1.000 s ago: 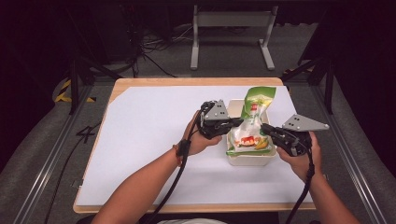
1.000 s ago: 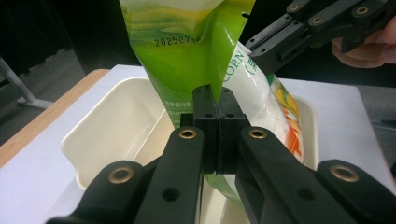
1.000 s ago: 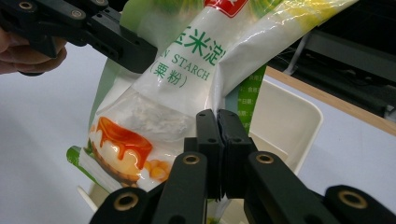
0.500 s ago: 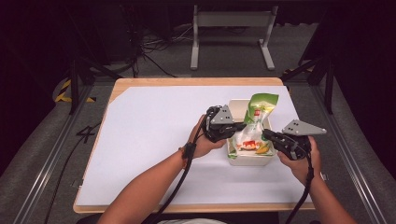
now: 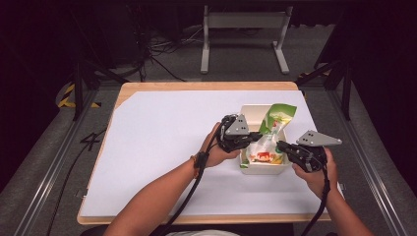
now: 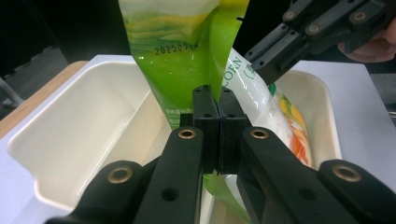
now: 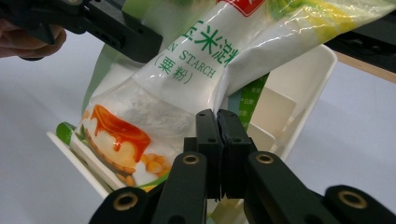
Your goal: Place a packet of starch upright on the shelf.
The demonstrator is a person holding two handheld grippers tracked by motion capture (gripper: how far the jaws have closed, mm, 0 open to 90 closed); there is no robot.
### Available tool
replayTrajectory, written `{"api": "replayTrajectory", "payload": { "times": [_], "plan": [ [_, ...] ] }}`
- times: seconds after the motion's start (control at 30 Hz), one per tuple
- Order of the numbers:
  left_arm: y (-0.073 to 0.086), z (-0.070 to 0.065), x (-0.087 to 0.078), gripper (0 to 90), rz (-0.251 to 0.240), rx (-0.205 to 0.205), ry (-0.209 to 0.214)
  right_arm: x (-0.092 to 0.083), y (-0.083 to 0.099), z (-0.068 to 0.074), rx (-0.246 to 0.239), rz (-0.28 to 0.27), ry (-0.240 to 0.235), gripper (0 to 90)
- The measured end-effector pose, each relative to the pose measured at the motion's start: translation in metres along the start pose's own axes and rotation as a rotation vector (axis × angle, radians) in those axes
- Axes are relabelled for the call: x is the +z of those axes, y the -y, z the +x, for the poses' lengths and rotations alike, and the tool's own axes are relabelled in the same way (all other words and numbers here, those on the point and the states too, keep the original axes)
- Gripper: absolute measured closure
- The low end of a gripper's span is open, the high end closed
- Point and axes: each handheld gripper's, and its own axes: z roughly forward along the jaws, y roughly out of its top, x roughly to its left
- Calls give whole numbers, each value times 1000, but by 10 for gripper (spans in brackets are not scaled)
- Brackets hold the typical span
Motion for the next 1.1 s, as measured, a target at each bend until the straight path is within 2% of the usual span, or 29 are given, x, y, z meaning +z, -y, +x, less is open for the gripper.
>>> {"api": "replayTrajectory", "payload": {
  "times": [0.1,0.17,0.43,0.53,0.73,0.8,0.97,1.1],
  "plan": [
    [-5,1,4,890,5,21,1,-1,1,-1,12,-7,5,876],
    [-4,1,5,889,7,7,10,-3,5,-3,27,-22,-1,875],
    [2,-4,3,886,20,9,27,-2,10,2,12,-18,-11,873],
    [5,-6,2,884,23,19,29,-2,12,3,7,-15,-15,872],
    [17,-10,5,883,40,0,47,2,17,6,-2,10,-36,870],
    [19,-11,6,883,48,9,47,2,18,6,-4,13,-38,869],
    [23,-13,5,880,46,-8,53,4,19,7,-6,23,-51,866],
    [27,-13,7,879,55,-4,60,6,20,7,-7,36,-56,860]
  ]
}}
